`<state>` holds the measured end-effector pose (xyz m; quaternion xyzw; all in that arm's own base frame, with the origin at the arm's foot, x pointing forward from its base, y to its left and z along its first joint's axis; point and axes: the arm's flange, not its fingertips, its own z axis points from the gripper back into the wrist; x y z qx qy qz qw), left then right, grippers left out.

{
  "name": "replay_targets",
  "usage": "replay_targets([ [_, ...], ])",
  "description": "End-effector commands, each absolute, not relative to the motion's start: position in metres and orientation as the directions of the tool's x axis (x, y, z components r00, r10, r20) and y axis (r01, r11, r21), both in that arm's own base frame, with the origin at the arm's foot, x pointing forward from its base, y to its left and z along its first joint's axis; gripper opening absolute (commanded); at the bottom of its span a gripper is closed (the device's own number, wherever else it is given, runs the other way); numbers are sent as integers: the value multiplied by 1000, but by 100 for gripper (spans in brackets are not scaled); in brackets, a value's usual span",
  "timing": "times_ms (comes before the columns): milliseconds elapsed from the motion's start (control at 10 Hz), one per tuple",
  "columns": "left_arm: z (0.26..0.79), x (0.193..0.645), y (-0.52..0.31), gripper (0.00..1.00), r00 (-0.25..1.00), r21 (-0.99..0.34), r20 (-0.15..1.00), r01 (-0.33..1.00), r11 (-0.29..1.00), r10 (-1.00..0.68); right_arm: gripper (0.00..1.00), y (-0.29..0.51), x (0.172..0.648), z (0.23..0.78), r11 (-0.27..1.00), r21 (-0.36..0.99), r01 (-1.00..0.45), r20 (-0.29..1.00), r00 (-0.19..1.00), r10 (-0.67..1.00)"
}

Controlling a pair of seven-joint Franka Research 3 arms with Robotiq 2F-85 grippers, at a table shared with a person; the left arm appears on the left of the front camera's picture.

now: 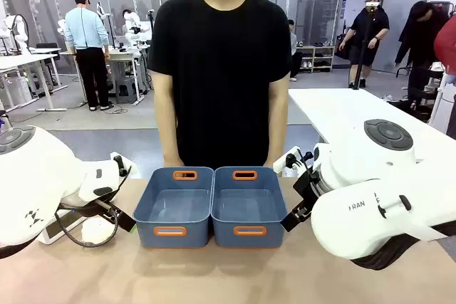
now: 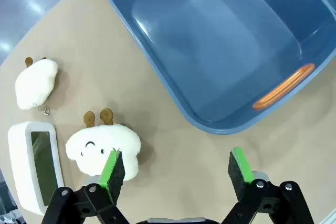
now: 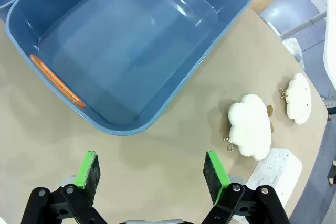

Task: Sort the digital clocks into the basket.
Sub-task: Pick up the Digital clock from the table and place it into the empty Plastic storage basket.

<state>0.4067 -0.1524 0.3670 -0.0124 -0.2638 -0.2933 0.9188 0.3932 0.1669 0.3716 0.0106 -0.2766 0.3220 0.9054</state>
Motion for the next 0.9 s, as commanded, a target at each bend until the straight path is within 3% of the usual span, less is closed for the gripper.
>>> replay_targets([
  [0, 367, 407, -153, 100, 688, 132, 492, 546, 827, -533, 100, 167, 393, 372, 792, -159, -589, 508, 640, 577],
  [800, 367, 407, -153, 100, 688, 132, 492, 546, 827, -533, 100, 167, 393, 372, 792, -159, -589, 508, 640, 577],
])
